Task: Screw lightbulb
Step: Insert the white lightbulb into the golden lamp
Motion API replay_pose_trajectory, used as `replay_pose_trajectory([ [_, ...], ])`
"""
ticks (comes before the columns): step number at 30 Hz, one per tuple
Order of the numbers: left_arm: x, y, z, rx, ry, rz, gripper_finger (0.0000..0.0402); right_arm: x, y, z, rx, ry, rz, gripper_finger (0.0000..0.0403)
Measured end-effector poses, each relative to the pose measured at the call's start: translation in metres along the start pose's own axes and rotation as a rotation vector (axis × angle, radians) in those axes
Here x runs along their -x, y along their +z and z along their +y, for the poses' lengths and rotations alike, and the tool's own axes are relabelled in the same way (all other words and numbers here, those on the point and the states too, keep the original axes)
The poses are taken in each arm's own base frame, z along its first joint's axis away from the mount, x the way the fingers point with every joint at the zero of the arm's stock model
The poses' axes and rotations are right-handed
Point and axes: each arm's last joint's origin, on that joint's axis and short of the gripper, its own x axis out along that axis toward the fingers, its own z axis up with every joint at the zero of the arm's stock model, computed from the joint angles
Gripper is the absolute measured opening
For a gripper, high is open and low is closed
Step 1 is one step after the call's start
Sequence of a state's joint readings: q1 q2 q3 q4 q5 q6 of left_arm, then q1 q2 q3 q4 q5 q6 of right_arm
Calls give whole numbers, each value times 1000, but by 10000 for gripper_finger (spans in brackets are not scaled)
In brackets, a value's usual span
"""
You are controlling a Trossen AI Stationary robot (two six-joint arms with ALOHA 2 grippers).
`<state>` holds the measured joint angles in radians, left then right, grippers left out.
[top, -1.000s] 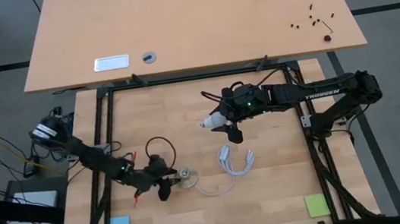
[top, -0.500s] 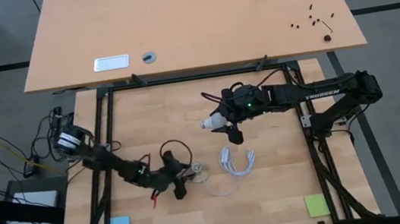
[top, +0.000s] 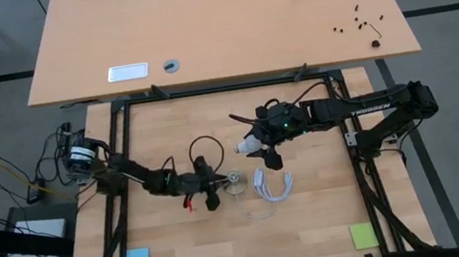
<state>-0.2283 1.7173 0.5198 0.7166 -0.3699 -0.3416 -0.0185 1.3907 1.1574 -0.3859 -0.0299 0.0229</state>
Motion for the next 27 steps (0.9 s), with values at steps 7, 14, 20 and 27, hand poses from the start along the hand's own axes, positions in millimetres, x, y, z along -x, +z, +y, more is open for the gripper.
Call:
replay_pose_trajectory([
  [7, -1, 3, 0, 12, -36, -17, 69, 9, 15, 8, 14, 19, -21, 278],
  [14, -2, 1, 0, 5, -35, -8, 69, -14, 22, 18, 42, 36, 118, 278],
  [20, -3, 2, -1, -3, -53, -39, 69, -43, 36, 26, 103, 50, 266, 279],
  [27, -3, 2, -1, -14, -53, -39, 69, -76, 40, 31, 162, 66, 424, 279],
])
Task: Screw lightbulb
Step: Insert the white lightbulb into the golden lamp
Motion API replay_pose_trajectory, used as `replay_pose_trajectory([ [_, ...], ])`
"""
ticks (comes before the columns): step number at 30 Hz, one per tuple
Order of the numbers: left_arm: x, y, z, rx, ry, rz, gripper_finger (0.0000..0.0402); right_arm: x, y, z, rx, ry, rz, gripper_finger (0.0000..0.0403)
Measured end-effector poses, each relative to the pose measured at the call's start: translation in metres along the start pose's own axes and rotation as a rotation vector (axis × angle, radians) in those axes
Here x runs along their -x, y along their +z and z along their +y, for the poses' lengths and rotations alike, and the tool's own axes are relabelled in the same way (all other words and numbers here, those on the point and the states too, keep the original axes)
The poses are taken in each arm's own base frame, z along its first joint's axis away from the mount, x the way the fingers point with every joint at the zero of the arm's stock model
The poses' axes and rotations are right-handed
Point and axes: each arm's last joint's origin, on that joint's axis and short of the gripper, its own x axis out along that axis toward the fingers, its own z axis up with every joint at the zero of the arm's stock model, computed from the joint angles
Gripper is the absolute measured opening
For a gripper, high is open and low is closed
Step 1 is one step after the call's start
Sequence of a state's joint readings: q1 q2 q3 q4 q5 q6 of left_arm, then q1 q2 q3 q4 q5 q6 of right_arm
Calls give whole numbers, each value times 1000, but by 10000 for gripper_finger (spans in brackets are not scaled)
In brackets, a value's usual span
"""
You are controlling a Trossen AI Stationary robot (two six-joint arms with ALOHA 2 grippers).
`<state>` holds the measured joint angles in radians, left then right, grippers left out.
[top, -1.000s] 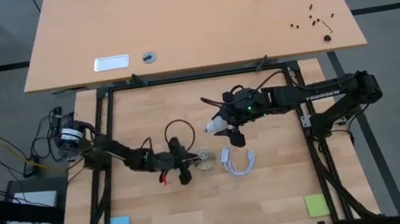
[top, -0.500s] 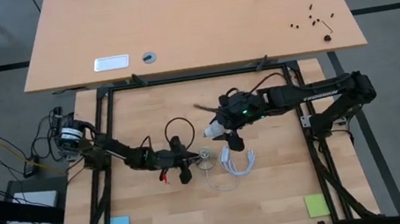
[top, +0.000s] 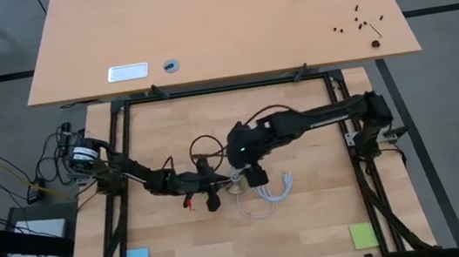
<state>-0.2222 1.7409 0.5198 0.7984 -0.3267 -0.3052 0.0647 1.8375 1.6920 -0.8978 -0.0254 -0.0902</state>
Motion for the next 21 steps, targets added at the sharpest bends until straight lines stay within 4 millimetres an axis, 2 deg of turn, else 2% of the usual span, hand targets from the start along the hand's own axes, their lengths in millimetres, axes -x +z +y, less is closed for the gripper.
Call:
replay_pose_trajectory([
  [8, 0, 0, 0, -17, 1, 2, 69, -25, 4, 0, 27, 17, 143, 279],
  [21, 0, 0, 1, -9, 20, -2, 69, -30, 6, 3, 36, 51, 131, 279],
])
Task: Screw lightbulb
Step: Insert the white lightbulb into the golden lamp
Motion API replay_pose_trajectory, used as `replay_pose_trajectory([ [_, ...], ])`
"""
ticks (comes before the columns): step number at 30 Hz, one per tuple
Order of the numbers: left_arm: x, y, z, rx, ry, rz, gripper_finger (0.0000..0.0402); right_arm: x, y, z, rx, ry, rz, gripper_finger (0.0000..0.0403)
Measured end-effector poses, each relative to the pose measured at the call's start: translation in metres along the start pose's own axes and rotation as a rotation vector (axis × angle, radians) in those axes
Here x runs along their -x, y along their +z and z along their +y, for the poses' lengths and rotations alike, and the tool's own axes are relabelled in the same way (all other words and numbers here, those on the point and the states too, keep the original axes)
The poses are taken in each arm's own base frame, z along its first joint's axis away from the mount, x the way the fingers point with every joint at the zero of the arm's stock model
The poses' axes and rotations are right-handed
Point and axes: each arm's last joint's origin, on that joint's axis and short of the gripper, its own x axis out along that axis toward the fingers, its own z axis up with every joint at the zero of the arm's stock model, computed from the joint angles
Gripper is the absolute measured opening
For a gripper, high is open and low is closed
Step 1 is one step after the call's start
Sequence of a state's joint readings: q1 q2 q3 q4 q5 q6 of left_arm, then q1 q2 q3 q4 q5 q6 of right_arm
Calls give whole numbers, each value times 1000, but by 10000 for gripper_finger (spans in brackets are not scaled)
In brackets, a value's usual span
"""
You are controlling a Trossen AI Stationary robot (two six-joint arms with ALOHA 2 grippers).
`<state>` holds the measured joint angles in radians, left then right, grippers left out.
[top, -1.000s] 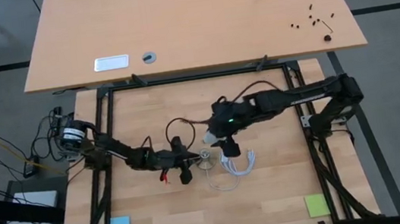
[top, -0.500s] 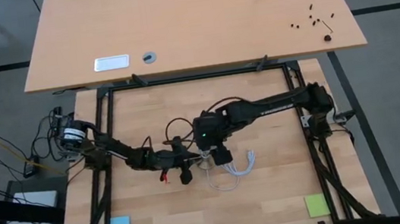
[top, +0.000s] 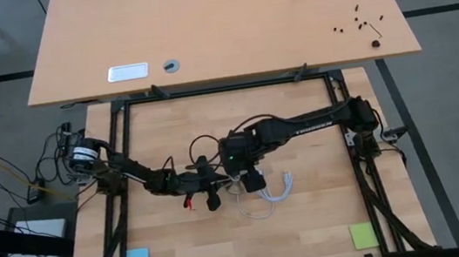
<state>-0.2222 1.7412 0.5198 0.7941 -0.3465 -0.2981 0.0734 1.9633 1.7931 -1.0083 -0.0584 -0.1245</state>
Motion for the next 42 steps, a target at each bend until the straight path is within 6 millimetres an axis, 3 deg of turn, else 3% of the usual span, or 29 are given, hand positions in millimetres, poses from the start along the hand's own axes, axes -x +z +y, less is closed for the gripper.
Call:
replay_pose_trajectory([
  [13, 0, 0, 0, 9, 0, 1, 69, -34, -1, -1, 6, 35, 79, 279],
  [26, 0, 2, -1, 29, -15, -10, 68, -34, 0, -5, 14, 70, 59, 283],
  [42, -1, 2, -2, 22, -24, 1, 35, -35, 5, -5, 69, -10, 14, 321],
])
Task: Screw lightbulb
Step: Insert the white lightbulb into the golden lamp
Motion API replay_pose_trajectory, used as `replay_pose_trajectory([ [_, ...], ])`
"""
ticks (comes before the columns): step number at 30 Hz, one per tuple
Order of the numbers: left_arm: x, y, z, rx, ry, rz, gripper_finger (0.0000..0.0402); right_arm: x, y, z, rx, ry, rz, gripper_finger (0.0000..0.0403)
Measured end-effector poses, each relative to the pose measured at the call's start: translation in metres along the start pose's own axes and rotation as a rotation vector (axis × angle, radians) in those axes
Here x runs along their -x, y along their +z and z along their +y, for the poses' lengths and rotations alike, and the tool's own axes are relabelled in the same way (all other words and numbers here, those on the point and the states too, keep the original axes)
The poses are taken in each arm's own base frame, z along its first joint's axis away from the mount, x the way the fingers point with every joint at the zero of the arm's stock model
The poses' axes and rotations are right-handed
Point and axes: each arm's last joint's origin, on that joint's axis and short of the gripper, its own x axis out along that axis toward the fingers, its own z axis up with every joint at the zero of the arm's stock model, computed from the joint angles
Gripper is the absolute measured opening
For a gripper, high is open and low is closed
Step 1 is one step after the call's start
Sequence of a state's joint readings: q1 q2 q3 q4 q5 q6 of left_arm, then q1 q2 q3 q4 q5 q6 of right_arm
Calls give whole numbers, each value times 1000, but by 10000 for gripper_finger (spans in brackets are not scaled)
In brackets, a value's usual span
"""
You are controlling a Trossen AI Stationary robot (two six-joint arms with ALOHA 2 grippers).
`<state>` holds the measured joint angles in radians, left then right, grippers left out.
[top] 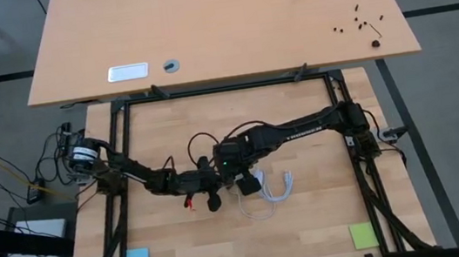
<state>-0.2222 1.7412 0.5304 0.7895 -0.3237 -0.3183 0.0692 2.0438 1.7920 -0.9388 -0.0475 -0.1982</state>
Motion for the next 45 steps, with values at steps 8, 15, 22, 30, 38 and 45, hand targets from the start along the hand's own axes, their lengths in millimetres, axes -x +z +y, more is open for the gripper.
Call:
replay_pose_trajectory([
  [8, 0, 0, 0, 0, 0, 0, 35, 0, -1, 0, -1, 0, 9, 314],
  [15, 0, 0, 0, 0, 0, 1, 34, 0, -1, 0, 2, -1, 9, 311],
  [22, 0, 0, 0, 3, 0, 2, 34, 0, -1, 0, 7, -1, 8, 326],
  [30, 0, 0, 0, 3, -4, 4, 34, 0, -1, 0, 24, -13, 12, 344],
  [38, 0, 0, 0, 3, -5, 5, 35, 2, -2, 3, 58, -46, 40, 352],
  [45, 0, 0, 0, 4, -6, 5, 35, 14, 7, 9, 101, -46, 13, 352],
])
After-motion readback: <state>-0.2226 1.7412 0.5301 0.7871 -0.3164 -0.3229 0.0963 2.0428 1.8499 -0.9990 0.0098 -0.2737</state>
